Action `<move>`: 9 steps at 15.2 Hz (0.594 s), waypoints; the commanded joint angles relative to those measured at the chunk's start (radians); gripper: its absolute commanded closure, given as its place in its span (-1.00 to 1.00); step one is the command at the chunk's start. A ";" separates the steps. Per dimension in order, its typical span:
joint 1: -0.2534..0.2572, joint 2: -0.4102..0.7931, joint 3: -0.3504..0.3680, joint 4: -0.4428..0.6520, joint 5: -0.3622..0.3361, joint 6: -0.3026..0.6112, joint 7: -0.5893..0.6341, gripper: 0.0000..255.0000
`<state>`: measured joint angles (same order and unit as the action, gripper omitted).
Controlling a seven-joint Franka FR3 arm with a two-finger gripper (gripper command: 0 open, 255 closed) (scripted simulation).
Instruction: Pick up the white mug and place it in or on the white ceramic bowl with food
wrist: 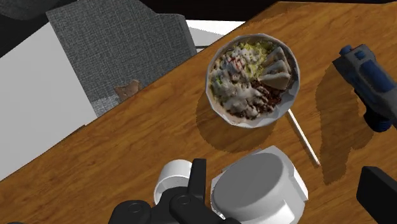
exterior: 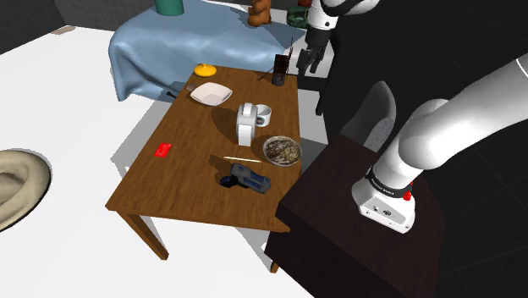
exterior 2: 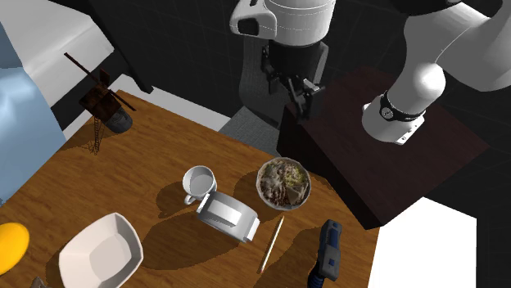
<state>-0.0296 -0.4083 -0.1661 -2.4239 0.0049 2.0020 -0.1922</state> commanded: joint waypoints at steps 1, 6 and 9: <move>0.001 0.069 -0.011 0.013 0.005 0.054 -0.015 -1.00; 0.003 0.261 -0.041 0.073 0.034 0.176 -0.065 -1.00; 0.001 0.380 -0.053 0.125 0.062 0.236 -0.099 -1.00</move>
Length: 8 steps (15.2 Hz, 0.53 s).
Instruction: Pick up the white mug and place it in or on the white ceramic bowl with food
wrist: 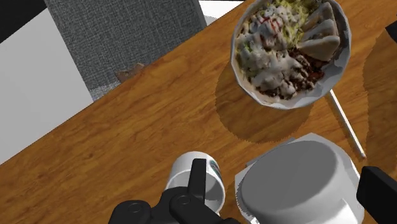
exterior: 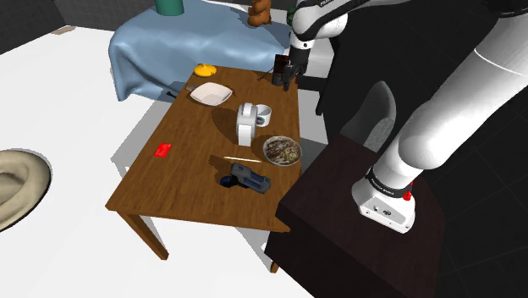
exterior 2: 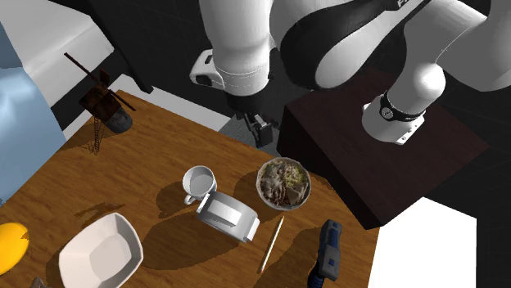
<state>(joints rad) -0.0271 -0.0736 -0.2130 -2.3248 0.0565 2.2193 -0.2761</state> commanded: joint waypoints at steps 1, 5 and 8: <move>-0.004 0.086 -0.009 0.046 0.021 0.036 -0.027 -1.00; -0.017 0.247 -0.012 0.138 0.067 0.093 -0.073 -1.00; -0.034 0.367 -0.007 0.220 0.101 0.122 -0.105 -1.00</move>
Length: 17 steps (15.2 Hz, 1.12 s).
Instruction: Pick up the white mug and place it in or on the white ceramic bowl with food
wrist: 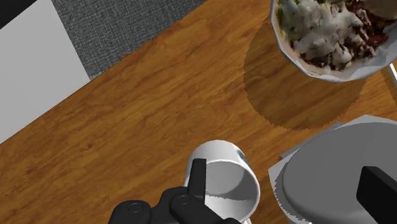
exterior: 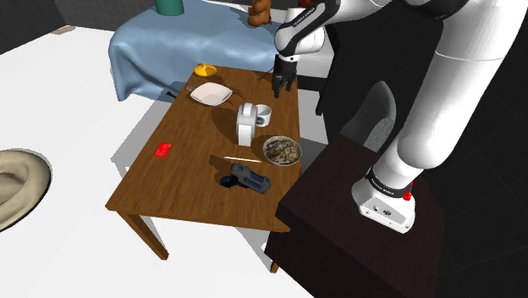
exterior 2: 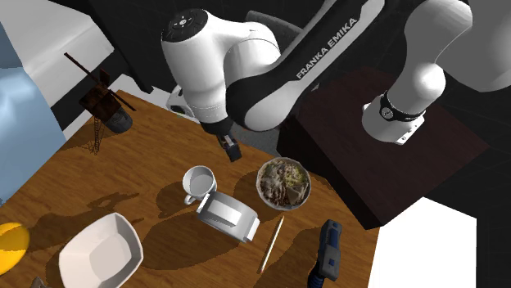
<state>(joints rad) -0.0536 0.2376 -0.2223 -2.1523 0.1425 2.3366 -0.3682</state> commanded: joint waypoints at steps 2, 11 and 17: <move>-0.021 0.136 0.009 0.109 0.034 0.019 -0.030 -1.00; -0.091 0.499 0.041 0.455 0.084 0.020 -0.069 -1.00; -0.118 0.652 0.053 0.615 0.091 0.010 -0.070 -1.00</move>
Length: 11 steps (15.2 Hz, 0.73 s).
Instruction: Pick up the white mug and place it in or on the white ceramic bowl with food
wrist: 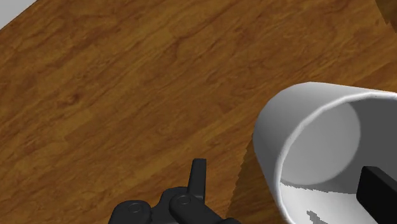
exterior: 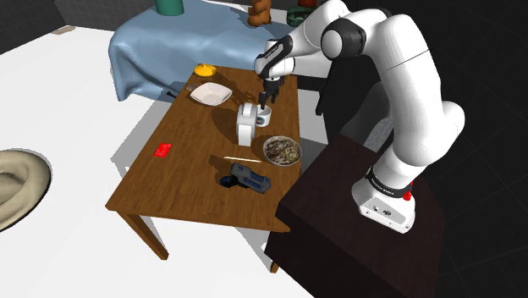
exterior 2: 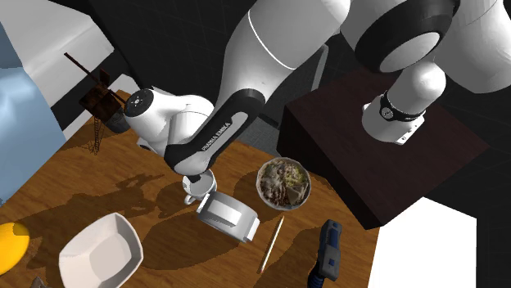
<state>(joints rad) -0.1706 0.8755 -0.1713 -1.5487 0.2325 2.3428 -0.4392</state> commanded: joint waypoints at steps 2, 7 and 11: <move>-0.003 0.035 0.005 0.018 0.004 0.018 -0.001 -1.00; -0.006 0.072 0.011 0.031 0.009 0.042 -0.003 -1.00; -0.006 0.072 0.011 0.031 0.009 0.042 -0.003 -1.00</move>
<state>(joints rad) -0.1766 0.9475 -0.1602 -1.5173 0.2416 2.3842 -0.4421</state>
